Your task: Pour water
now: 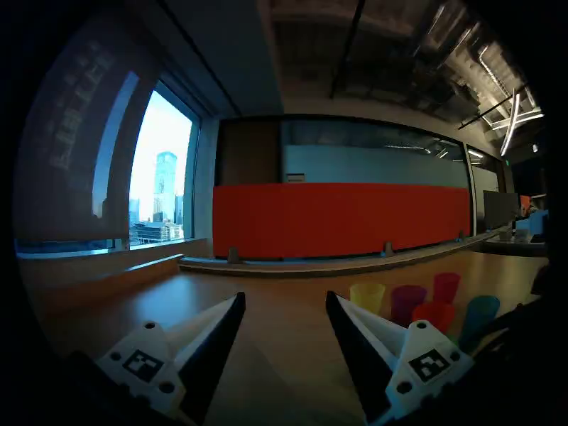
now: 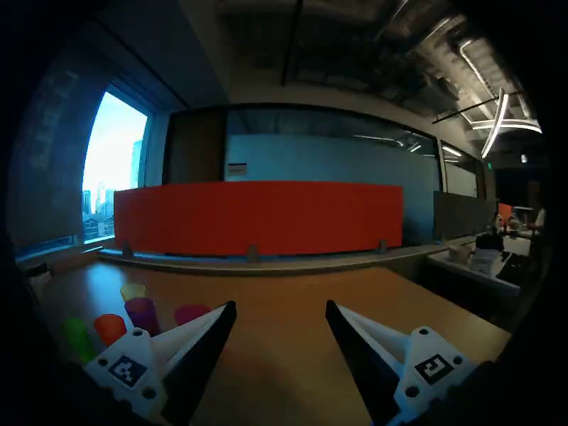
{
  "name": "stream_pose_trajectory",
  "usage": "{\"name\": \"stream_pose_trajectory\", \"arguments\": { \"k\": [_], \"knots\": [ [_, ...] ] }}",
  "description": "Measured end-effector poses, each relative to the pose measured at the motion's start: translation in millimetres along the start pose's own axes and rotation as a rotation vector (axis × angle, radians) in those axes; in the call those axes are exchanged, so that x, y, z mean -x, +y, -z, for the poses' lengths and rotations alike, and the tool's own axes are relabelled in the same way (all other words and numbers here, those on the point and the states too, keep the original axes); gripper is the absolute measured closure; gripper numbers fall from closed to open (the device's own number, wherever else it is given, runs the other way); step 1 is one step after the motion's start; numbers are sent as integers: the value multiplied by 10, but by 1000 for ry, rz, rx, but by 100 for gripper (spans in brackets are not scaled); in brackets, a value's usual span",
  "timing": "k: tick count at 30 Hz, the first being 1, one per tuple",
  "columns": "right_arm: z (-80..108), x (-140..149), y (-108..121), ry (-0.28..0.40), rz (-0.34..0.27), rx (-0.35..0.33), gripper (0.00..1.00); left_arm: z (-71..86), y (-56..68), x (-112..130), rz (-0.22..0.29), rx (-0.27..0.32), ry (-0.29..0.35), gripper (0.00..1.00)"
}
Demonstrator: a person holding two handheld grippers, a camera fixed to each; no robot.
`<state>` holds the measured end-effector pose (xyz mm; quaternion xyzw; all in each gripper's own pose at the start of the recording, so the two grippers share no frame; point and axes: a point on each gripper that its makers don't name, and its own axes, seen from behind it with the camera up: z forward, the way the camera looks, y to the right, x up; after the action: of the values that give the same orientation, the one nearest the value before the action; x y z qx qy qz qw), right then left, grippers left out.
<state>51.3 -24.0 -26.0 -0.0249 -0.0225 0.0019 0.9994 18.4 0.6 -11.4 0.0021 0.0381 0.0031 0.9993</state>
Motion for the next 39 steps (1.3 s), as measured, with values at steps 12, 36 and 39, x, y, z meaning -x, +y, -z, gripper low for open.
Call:
{"name": "stream_pose_trajectory", "arguments": {
  "k": [12, 36, 39],
  "knots": [
    [23, -40, 1, 4, 8, -2, 2, -54, 17, 96, 7, 10, -32, 17],
    [78, 49, -30, 26, 85, -43, 2, -91, 27, 184, 5, 15, -77, 16],
    [57, 61, -49, 38, 105, -45, 2, -92, 28, 186, 4, 15, -77, 14]
  ]
}}
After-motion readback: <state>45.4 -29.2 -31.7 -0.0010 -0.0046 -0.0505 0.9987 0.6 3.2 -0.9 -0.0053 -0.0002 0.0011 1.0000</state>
